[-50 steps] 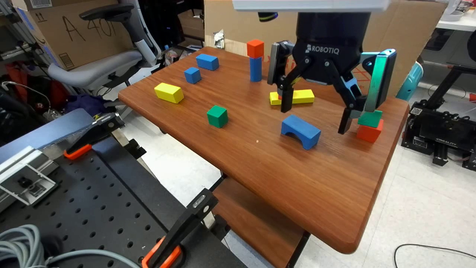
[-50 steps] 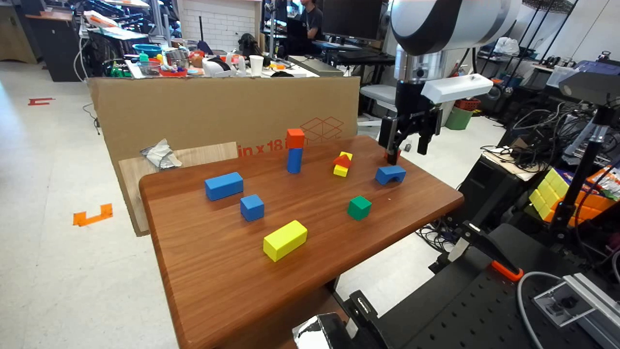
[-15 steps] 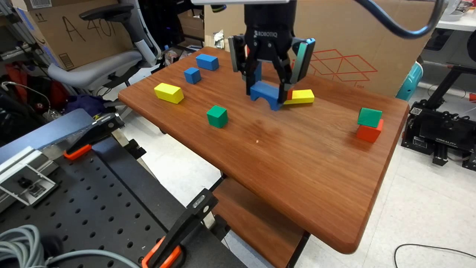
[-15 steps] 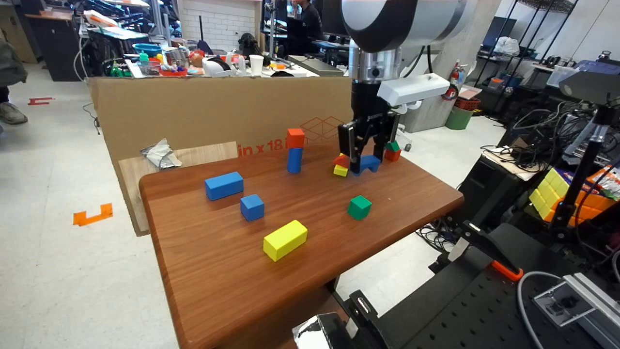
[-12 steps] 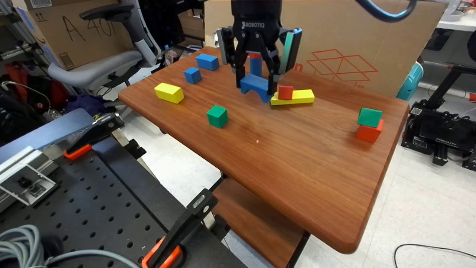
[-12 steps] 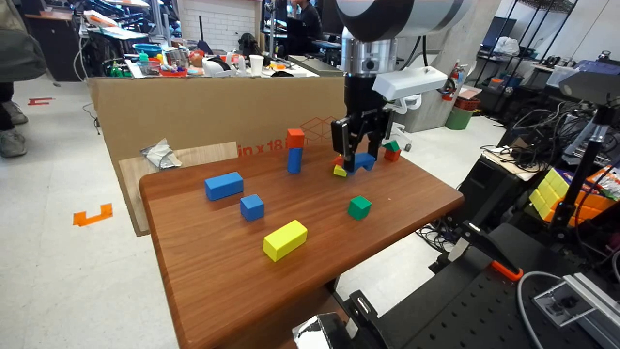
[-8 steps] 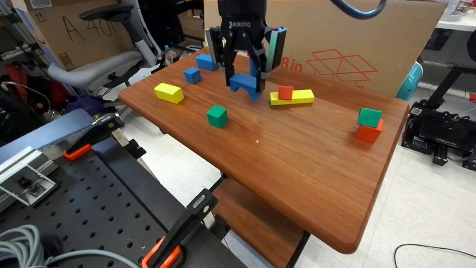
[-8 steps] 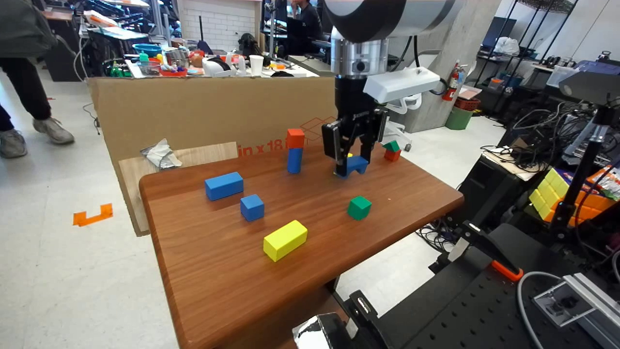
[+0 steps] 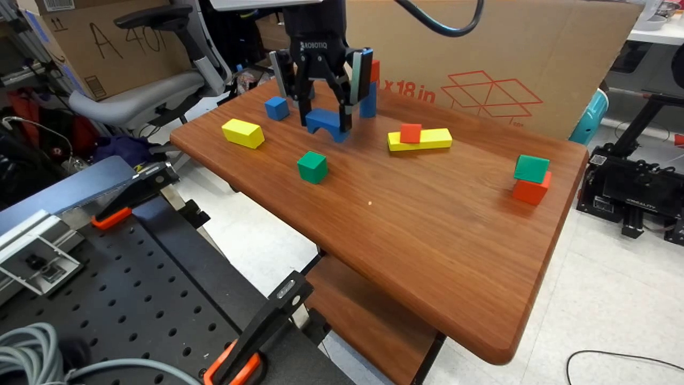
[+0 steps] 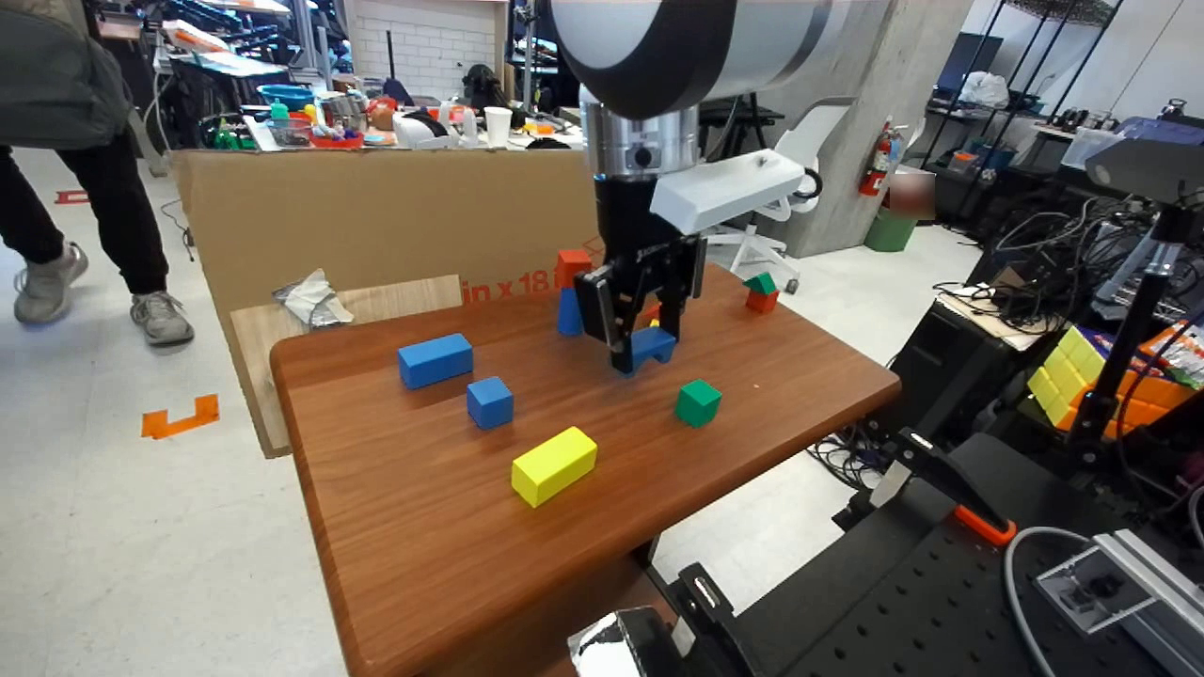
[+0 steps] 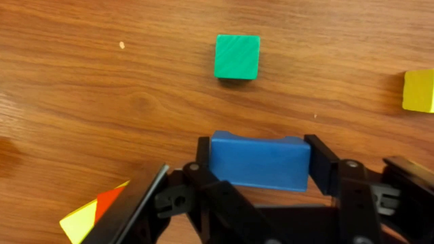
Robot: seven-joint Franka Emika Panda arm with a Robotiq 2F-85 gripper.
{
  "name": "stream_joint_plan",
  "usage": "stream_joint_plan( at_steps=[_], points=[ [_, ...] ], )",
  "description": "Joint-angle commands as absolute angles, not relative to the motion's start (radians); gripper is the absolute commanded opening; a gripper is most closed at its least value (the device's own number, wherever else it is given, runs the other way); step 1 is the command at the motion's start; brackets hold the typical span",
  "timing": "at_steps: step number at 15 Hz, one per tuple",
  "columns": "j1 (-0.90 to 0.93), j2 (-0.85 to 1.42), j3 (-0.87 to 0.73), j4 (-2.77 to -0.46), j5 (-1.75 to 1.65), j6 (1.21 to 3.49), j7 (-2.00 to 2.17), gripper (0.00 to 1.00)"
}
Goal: Pick up one blue block and slightly move it to the left.
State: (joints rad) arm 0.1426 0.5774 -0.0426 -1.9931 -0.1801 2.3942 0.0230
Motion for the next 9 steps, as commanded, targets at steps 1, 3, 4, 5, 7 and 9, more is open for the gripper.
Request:
stream_joint_plan(
  at_steps=[1,3,4,5,7,9],
  points=[
    [0.167,0.624,-0.048,-1.932,-0.23,2.376,0.066,0.44],
    [0.17,0.641,-0.047,-1.91,-0.234,2.366,0.068,0.44],
    [0.17,0.65,-0.048,-1.9,-0.237,2.364,0.066,0.44],
    [0.168,0.659,-0.047,-1.889,-0.237,2.36,0.063,0.44],
    [0.166,0.676,-0.048,-1.872,-0.237,2.355,0.057,0.44],
    [0.163,0.69,-0.048,-1.858,-0.234,2.344,0.051,0.44]
  ],
)
